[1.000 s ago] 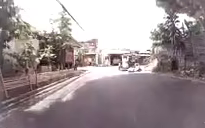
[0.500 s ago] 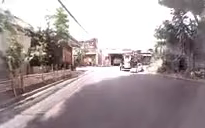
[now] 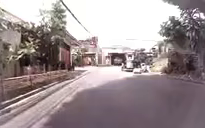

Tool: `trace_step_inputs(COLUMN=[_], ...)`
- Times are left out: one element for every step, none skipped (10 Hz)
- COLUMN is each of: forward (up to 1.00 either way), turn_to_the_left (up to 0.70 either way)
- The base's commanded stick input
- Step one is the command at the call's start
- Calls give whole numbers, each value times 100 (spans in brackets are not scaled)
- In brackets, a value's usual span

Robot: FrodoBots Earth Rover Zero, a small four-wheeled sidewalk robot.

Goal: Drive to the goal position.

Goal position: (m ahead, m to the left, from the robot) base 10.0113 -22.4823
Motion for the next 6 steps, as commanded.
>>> trace_step_inputs(forward=[100,100,100,100,100,100], turn_to_the_left=[0,0,0,0,0,0])
